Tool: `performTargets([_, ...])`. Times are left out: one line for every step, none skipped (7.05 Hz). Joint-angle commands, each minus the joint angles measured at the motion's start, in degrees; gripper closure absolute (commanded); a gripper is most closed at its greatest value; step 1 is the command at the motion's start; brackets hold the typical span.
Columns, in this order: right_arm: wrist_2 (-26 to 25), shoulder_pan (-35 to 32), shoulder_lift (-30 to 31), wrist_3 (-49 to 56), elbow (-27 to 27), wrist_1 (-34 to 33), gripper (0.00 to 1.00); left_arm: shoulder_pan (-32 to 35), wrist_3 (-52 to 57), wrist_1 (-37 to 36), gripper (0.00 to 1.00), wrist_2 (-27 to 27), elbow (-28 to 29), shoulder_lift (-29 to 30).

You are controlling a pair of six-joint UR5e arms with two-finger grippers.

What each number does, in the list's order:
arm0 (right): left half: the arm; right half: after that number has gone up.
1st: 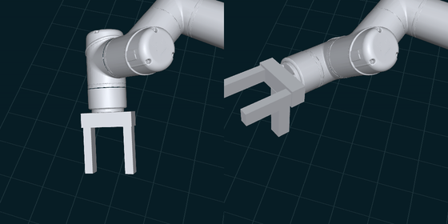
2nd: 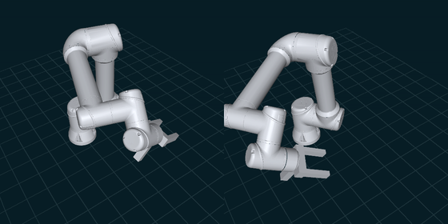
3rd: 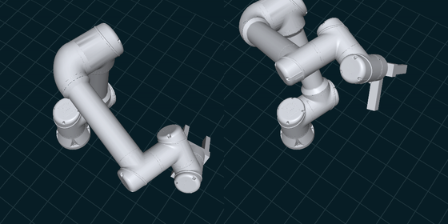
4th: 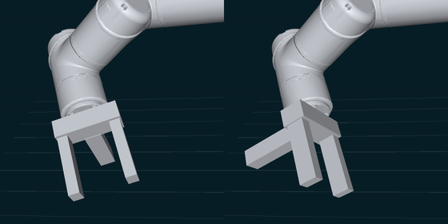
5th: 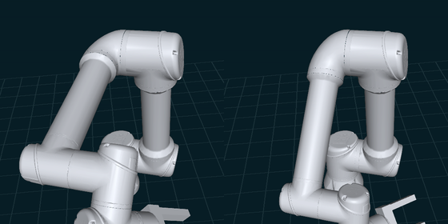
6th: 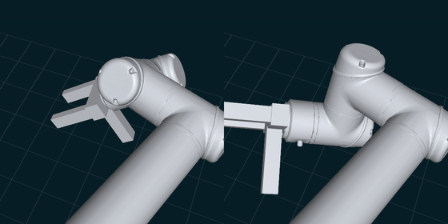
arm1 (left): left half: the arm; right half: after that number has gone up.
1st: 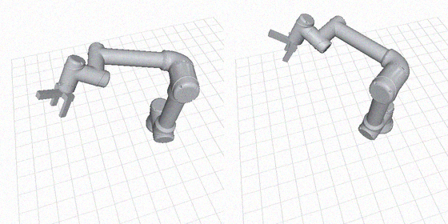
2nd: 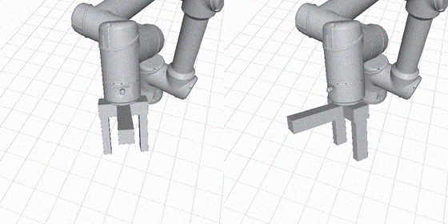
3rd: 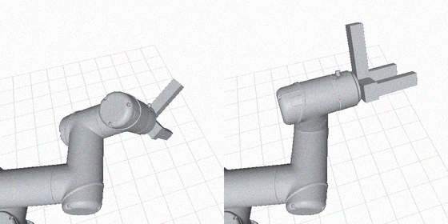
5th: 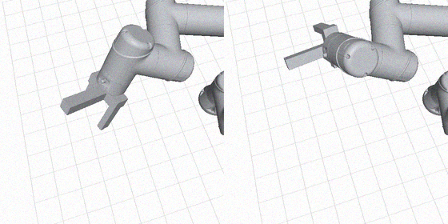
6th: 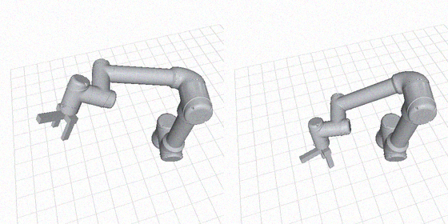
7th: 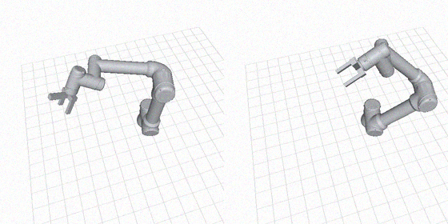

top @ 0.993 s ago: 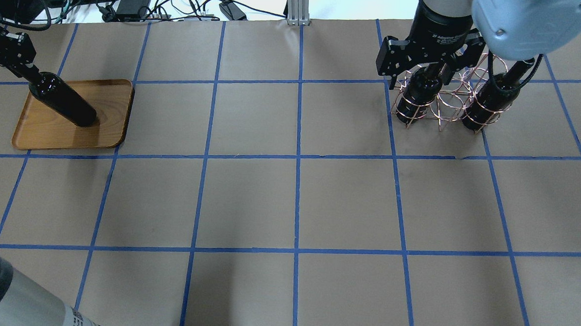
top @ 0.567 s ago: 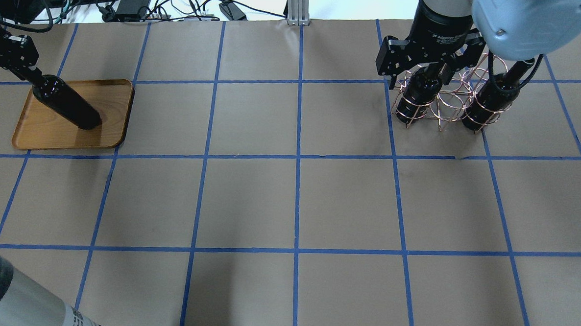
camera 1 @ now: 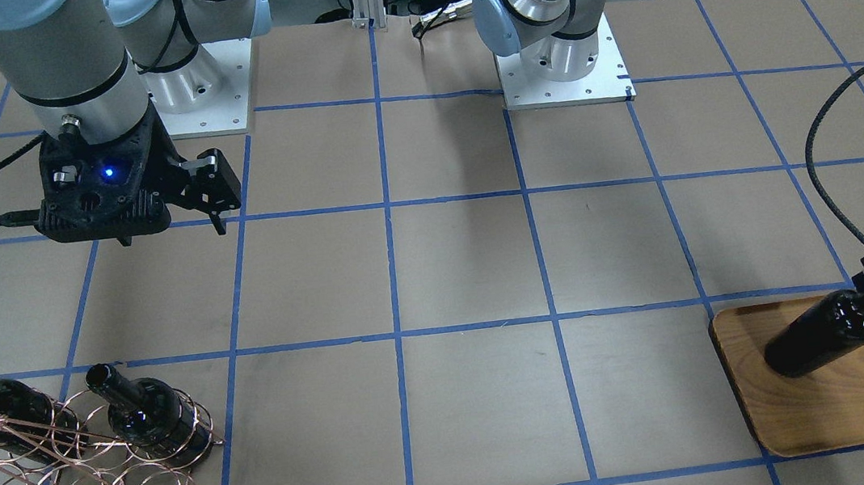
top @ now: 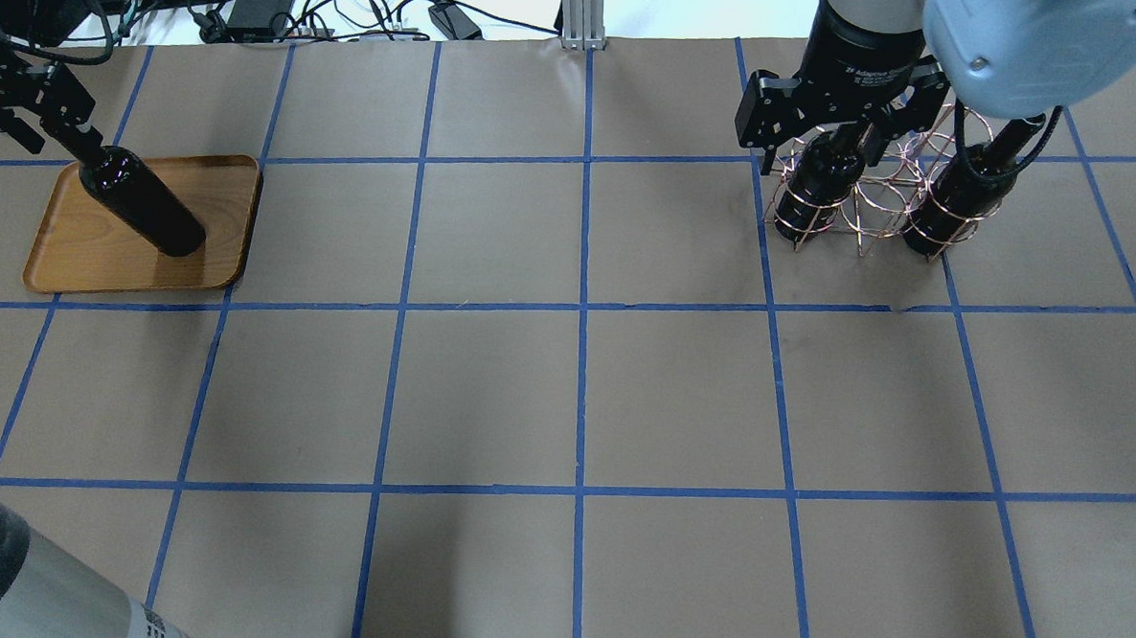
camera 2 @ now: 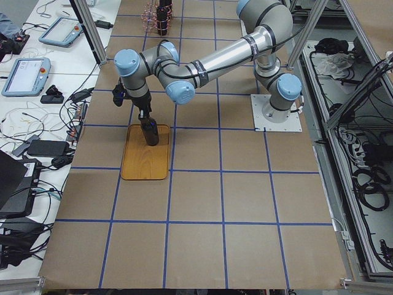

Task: Take wine from basket and place on tray
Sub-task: 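Lay the bottle down on the tray and open the left gripper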

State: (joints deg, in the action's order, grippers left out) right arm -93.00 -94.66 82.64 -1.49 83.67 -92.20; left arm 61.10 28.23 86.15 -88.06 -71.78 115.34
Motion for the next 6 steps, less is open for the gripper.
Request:
performTargets([-0.08, 0.00, 0.06, 0.00, 0.00, 0.00, 0.00, 0.77, 0.08, 0.16, 0.08, 0.17, -0.03, -2.38])
performTargets([-0.08, 0.00, -0.03, 0.00, -0.09, 0.00, 0.00, 1.21, 0.08, 2.25, 0.01, 1.57, -0.03, -4.57])
performTargets([-0.08, 0.00, 0.06, 0.00, -0.09, -0.09, 0.00, 3.91, 0.08, 2.35, 0.00, 1.67, -0.29, -7.47])
performTargets([-0.17, 0.00, -0.03, 0.09, -0.09, -0.09, 0.00, 8.29, -0.27, 2.36, 0.00, 1.23, -1.51, -10.54])
performTargets([-0.17, 0.00, -0.03, 0.00, -0.09, -0.09, 0.00, 11.82, -0.54, 2.62, 0.00, 0.97, -3.87, -14.40])
performTargets([-0.34, 0.17, -0.03, 0.09, -0.09, -0.17, 0.00, 14.20, -3.06, 2.62, 0.00, 1.40, -7.55, -17.75])
